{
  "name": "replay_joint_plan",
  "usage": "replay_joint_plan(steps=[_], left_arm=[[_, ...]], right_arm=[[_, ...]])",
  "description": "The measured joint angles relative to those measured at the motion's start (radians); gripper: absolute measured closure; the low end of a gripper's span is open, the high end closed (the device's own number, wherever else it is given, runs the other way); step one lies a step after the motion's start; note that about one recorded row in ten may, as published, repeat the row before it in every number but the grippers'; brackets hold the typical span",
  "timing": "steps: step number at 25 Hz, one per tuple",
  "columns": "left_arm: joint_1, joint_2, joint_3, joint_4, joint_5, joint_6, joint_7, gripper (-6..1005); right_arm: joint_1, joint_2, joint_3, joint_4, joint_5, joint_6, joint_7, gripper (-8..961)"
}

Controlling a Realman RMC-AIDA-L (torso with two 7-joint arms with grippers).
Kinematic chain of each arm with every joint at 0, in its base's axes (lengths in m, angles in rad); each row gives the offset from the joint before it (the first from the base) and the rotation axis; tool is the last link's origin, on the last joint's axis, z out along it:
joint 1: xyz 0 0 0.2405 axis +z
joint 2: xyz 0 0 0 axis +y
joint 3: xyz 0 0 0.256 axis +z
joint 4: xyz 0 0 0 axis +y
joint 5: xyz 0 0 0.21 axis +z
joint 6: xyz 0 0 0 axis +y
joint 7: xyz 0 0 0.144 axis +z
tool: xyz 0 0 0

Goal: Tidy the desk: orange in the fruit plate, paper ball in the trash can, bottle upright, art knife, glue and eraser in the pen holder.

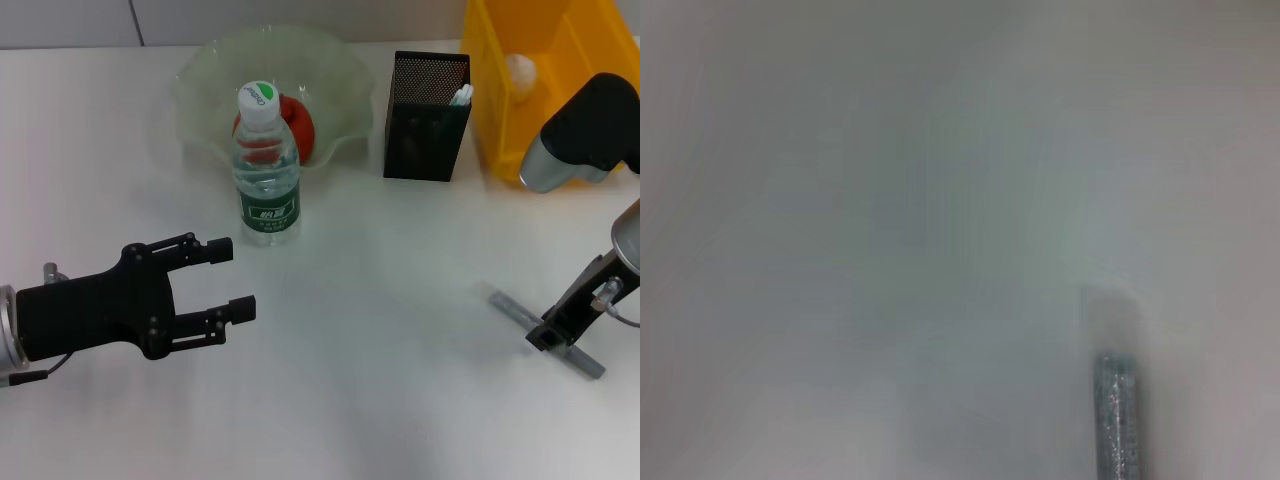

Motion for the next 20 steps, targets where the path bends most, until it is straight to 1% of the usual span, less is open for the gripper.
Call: replay_joint_plan(steps=[14, 20], left_arm=[[0.001, -0.005, 0.0, 0.0, 0.0, 0.004, 0.012, 233], [0.004, -0.005, -0.001, 0.0, 0.0, 0.004, 0.012, 233]], right_arm=[[0.0, 0.0, -0.008, 0.022, 0.0, 0.033, 0.014, 804], [0.002, 0.0, -0.004, 0.016, 0.002, 0.029, 0.016, 808]])
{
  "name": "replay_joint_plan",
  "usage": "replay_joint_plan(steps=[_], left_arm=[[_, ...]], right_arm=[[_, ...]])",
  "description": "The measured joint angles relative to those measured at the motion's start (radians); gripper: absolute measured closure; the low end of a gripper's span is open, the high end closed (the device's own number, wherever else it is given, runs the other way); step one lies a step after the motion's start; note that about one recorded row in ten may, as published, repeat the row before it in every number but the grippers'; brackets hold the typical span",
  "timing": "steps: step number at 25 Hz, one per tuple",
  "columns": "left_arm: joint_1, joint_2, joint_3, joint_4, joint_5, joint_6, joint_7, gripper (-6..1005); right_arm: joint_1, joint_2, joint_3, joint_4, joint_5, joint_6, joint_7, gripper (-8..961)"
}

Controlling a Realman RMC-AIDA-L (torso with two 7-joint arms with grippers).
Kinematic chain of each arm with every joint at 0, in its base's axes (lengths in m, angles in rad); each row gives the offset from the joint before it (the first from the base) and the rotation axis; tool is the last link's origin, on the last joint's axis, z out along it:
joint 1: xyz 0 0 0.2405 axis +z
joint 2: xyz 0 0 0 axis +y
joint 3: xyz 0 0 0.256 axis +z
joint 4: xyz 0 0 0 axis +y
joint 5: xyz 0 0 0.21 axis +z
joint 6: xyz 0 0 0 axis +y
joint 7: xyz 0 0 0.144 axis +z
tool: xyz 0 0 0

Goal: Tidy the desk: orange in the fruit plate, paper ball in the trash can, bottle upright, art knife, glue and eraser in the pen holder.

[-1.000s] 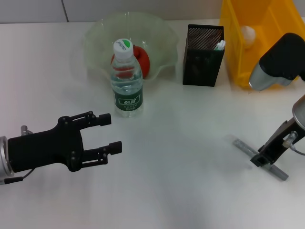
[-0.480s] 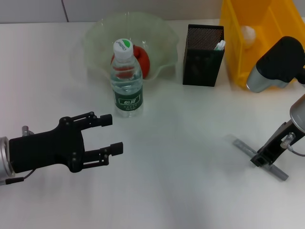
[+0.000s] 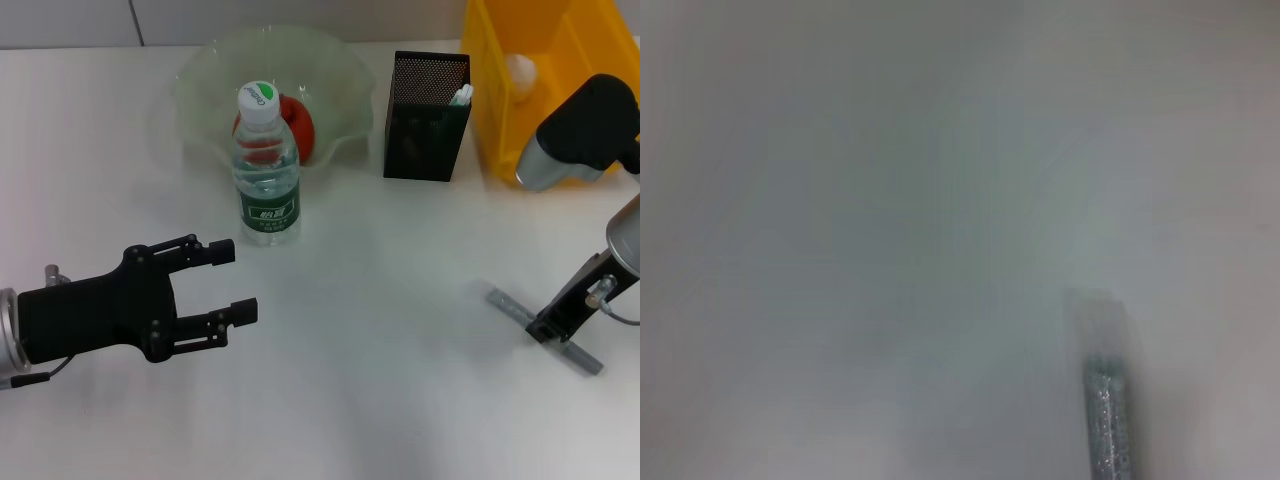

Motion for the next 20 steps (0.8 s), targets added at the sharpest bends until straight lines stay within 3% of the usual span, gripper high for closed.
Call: replay_joint_plan(steps=[4, 6, 9, 12, 16, 17, 18, 20], left_arm=[[0.001, 0.0, 0.0, 0.0, 0.0, 0.001, 0.0, 233], [0.002, 0.001, -0.001, 0.0, 0.0, 0.002, 0.0, 233], [0.003, 0.001, -0.001, 0.0, 0.0, 0.004, 0.0, 233], [0.004, 0.001, -0.001, 0.001, 0.0, 0.011, 0.001, 233], [0.005, 0.0, 0.0, 0.012, 0.0, 0.038, 0.001, 233], [0.005, -0.001, -0.001, 0.015, 0.0, 0.04, 0.001, 233], [0.005, -0.001, 0.001, 0.016, 0.0, 0.041, 0.002, 233], [0.005, -0.001, 0.002, 0.016, 0.0, 0.041, 0.002, 233]], right_arm=[[-0.014, 0.0, 0.037, -0.072, 0.009, -0.03, -0.005, 810], [-0.028, 0.0, 0.102, -0.133, 0.031, -0.046, -0.026, 812], [-0.063, 0.001, 0.286, -0.213, 0.176, -0.031, -0.104, 814], [-0.105, -0.004, 0.489, -0.185, 0.46, 0.026, -0.239, 817], [-0.132, -0.007, 0.659, 0.075, 0.887, 0.1, -0.525, 820], [-0.129, -0.009, 0.681, 0.166, 0.971, 0.11, -0.615, 821], [-0.104, -0.012, 0.704, 0.341, 1.086, 0.122, -0.786, 821], [-0.068, -0.013, 0.719, 0.501, 1.153, 0.148, -0.926, 822]])
